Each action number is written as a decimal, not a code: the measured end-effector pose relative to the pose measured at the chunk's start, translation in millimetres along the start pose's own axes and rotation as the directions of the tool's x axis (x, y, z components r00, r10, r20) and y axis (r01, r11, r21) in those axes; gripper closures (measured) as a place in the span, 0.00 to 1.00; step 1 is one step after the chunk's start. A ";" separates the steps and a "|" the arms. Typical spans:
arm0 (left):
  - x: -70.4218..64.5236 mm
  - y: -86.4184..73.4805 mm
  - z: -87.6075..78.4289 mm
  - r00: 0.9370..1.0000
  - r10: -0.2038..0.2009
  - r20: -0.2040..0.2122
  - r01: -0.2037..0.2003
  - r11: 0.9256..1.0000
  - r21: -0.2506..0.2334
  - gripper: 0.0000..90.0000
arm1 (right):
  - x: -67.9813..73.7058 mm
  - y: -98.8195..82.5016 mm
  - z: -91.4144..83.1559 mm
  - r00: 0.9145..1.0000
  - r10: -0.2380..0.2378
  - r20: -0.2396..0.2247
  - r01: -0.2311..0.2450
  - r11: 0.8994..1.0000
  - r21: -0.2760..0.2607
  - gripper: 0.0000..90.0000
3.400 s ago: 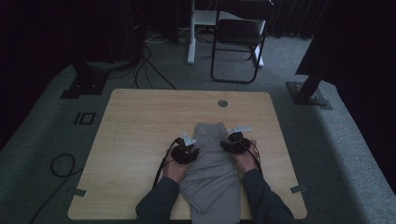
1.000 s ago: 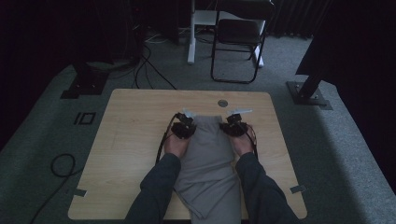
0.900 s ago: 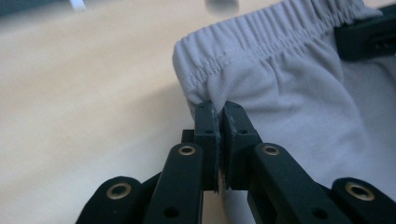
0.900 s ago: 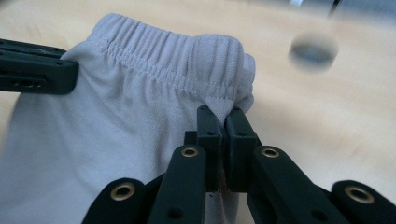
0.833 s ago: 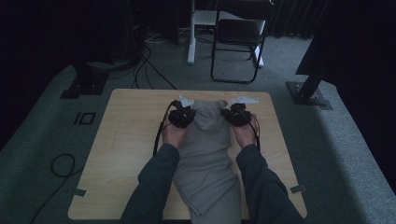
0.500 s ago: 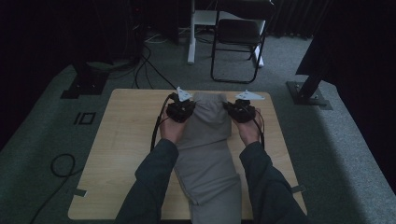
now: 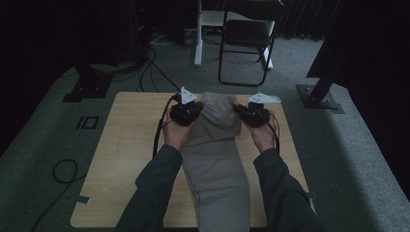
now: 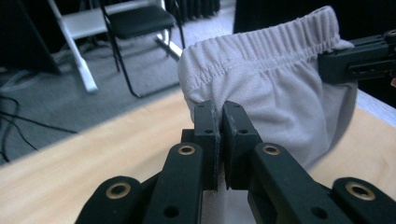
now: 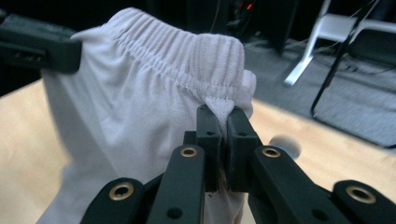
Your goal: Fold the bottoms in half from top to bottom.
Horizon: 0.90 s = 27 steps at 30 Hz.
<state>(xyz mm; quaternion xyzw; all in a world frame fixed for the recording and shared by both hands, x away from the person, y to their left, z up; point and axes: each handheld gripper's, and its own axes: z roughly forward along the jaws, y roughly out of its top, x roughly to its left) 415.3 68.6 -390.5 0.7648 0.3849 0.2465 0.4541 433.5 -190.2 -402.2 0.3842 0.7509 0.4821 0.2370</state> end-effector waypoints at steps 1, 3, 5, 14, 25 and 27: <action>-3.7 -6.7 -2.3 1.000 0.006 0.010 -0.006 1.000 0.015 0.96 | 2.7 -6.0 -1.8 1.000 0.000 -0.010 0.000 1.000 0.015 0.96; -13.3 -24.7 -7.6 0.999 0.013 0.031 -0.014 0.999 0.032 0.96 | 8.6 -19.3 -6.6 1.000 -0.009 -0.024 0.010 0.999 0.045 0.96; -22.6 -45.8 -12.5 0.998 0.017 0.057 -0.021 0.998 0.058 0.95 | 13.8 -34.4 -10.7 0.999 -0.020 -0.036 0.023 0.997 0.078 0.96; -55.6 -127.7 -20.0 0.993 -0.043 0.112 0.023 0.984 0.178 0.95 | 43.9 -107.2 -25.1 0.994 -0.035 -0.106 0.057 0.976 0.209 0.96; -76.9 -176.0 -6.8 0.997 0.009 0.077 -0.033 0.951 0.308 0.95 | 62.9 -166.1 -16.9 0.992 -0.001 -0.128 0.047 0.931 0.362 0.95; -69.0 -171.4 1.5 0.998 0.002 0.062 -0.021 0.949 0.314 0.95 | 61.5 -164.0 -11.6 0.993 0.001 -0.118 0.042 0.932 0.360 0.94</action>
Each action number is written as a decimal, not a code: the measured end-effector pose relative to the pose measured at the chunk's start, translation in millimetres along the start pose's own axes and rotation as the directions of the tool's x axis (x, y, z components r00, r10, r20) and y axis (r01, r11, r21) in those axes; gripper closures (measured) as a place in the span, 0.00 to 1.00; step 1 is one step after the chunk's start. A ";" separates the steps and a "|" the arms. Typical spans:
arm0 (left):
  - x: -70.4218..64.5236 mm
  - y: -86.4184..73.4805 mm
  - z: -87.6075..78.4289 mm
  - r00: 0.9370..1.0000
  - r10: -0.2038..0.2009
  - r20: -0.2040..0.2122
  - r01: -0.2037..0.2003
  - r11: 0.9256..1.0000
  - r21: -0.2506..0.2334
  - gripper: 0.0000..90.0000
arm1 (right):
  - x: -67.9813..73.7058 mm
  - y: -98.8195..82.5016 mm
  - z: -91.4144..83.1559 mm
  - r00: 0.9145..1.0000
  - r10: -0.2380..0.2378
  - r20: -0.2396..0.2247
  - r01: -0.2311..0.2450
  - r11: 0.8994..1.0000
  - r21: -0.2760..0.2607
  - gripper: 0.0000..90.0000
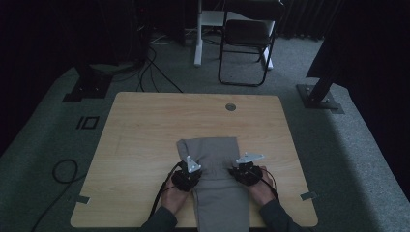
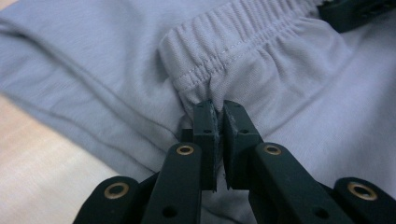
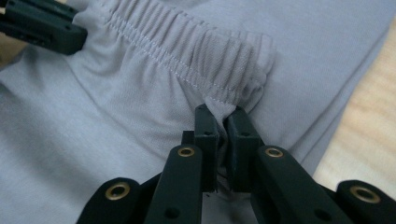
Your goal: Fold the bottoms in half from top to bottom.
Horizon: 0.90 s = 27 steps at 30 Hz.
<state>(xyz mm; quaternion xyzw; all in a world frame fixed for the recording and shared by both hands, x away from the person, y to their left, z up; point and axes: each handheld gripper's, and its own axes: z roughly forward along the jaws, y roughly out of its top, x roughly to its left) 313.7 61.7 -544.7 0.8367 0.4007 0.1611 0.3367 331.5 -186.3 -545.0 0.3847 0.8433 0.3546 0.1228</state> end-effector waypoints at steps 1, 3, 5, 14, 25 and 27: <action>4.2 3.3 3.1 1.000 -0.002 -0.010 0.002 1.000 -0.001 0.95 | -1.3 2.3 2.8 1.000 -0.002 0.009 0.002 1.000 -0.005 0.94; 13.2 9.8 9.5 1.000 -0.004 -0.024 0.004 1.000 -0.002 0.95 | -5.0 7.8 8.8 1.000 0.010 0.016 -0.010 1.000 -0.012 0.94; 22.7 16.5 16.4 0.999 -0.013 -0.031 0.013 1.000 -0.007 0.95 | -9.0 14.5 15.3 0.999 0.011 0.032 -0.011 1.000 -0.018 0.94; 52.5 45.8 45.7 0.996 -0.038 -0.079 0.036 0.999 -0.021 0.95 | -33.7 45.0 41.3 0.995 0.037 0.092 -0.035 0.999 -0.018 0.94; 67.7 64.4 61.5 0.989 -0.098 -0.109 0.096 0.995 -0.018 0.95 | -59.8 72.9 63.0 0.989 0.088 0.118 -0.088 0.996 -0.010 0.95; 71.3 68.7 60.0 0.990 -0.096 -0.100 0.096 0.995 -0.005 0.95 | -61.6 75.2 62.7 0.989 0.098 0.107 -0.098 0.995 -0.007 0.96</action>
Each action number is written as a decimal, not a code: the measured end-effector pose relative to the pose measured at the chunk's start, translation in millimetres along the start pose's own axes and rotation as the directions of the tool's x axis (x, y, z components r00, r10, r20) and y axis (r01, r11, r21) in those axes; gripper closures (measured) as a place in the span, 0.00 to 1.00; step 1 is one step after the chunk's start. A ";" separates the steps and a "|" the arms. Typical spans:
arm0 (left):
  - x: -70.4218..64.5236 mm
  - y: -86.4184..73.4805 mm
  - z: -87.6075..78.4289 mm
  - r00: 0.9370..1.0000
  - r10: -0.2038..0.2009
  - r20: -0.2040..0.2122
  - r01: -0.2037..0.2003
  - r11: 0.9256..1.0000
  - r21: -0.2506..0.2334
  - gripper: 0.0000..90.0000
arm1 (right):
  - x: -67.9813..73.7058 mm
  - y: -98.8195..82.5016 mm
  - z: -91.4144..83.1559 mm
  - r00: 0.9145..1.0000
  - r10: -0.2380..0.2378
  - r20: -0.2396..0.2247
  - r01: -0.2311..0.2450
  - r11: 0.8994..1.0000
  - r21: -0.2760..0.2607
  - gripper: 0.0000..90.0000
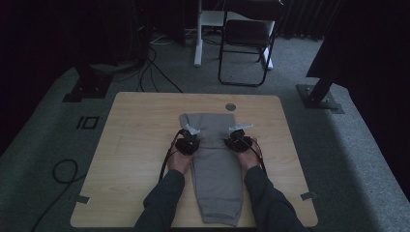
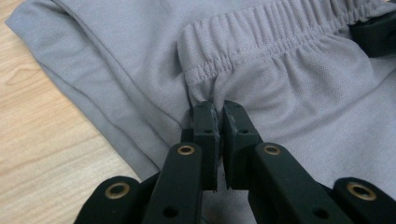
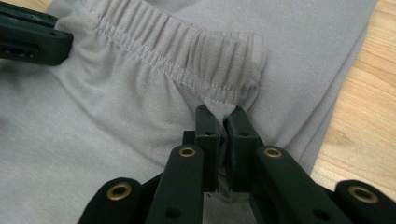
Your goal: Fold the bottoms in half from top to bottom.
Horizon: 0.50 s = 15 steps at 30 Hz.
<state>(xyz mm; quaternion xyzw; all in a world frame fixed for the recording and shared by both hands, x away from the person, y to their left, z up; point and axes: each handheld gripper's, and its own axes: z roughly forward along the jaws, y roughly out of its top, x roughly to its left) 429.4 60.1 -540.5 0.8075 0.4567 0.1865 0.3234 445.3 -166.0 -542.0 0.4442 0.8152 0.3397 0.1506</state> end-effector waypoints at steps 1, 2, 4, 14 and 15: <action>1.8 3.0 -2.3 1.000 -0.003 0.005 0.003 1.000 -0.002 0.96 | -0.5 1.8 -2.1 1.000 0.002 -0.004 -0.002 1.000 -0.003 0.96; 3.2 6.5 -6.7 1.000 -0.002 0.007 0.002 1.000 -0.012 0.96 | -0.6 4.1 -6.2 1.000 -0.005 -0.006 0.005 1.000 -0.017 0.96; 5.2 16.0 -19.6 1.000 -0.002 0.009 0.002 0.999 -0.047 0.96 | -0.1 12.3 -21.1 1.000 -0.014 -0.014 0.013 0.998 -0.067 0.96; -8.2 53.8 -106.5 0.997 0.062 0.035 -0.052 0.968 -0.244 0.96 | 6.5 46.3 -99.4 0.997 -0.080 -0.006 0.075 0.961 -0.265 0.96; -10.6 51.5 -110.2 0.997 0.071 0.040 -0.059 0.967 -0.247 0.96 | 8.5 44.2 -106.2 0.996 -0.089 -0.012 0.082 0.958 -0.273 0.96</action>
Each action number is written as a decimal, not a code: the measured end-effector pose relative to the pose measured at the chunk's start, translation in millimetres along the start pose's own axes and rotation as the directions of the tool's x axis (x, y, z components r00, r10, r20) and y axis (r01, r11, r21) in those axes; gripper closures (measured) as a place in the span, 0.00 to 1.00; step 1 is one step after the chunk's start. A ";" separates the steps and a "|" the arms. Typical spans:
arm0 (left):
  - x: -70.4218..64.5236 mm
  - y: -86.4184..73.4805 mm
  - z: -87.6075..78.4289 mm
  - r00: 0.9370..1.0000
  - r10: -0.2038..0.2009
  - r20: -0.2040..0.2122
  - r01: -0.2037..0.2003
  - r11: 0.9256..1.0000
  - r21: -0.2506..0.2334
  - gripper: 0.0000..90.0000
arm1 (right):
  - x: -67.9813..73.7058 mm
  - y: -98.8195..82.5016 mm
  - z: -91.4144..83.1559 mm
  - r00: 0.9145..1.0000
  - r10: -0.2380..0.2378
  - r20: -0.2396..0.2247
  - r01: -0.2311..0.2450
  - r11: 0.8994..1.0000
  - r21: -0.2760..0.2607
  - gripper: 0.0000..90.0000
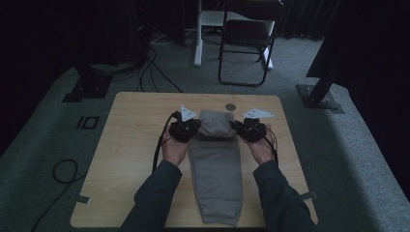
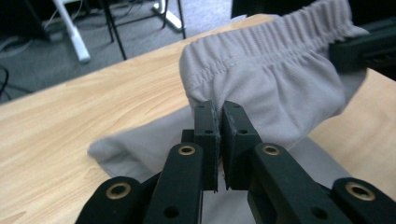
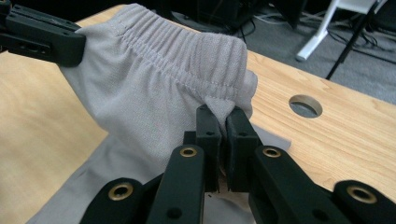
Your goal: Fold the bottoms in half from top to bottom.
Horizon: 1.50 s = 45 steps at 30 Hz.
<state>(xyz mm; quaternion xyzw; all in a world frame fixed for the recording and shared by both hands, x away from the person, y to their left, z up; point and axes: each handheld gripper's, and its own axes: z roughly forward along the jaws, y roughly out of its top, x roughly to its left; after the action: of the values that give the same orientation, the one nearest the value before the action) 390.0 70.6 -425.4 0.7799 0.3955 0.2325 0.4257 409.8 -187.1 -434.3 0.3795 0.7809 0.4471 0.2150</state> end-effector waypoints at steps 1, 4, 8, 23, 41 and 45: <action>-3.5 -2.9 -4.6 1.000 0.005 0.011 -0.005 1.000 -0.004 0.96 | 1.6 -1.0 -3.9 1.000 -0.009 -0.002 0.009 1.000 -0.002 0.96; -16.1 -19.6 -16.1 0.999 0.014 0.044 -0.015 1.000 0.007 0.96 | 8.8 -11.4 -17.3 0.999 -0.024 -0.023 0.024 1.000 -0.007 0.96; -34.3 -48.5 -23.5 0.997 0.029 0.073 -0.031 0.999 0.027 0.96 | 20.5 -35.7 -30.4 0.998 -0.041 -0.049 0.042 0.999 0.016 0.96; -69.8 -142.7 1.8 0.996 0.036 0.084 -0.051 0.981 0.188 0.95 | 52.0 -138.7 -15.0 0.995 0.006 -0.103 0.021 0.966 0.258 0.95; -0.6 -98.7 69.6 0.999 -0.025 -0.044 0.033 0.978 0.207 0.95 | 15.0 -94.0 62.8 0.999 0.011 -0.036 -0.002 0.971 0.240 0.96; 6.8 -73.1 61.1 0.999 -0.019 -0.048 0.028 0.982 0.185 0.96 | 7.8 -73.4 61.5 0.998 0.033 -0.048 -0.021 0.974 0.223 0.97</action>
<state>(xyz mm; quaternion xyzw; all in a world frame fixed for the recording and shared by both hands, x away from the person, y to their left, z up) 406.1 70.6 -519.5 0.8059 0.4343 0.2073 0.3447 417.1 -170.9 -528.7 0.4001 0.8262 0.3693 0.1447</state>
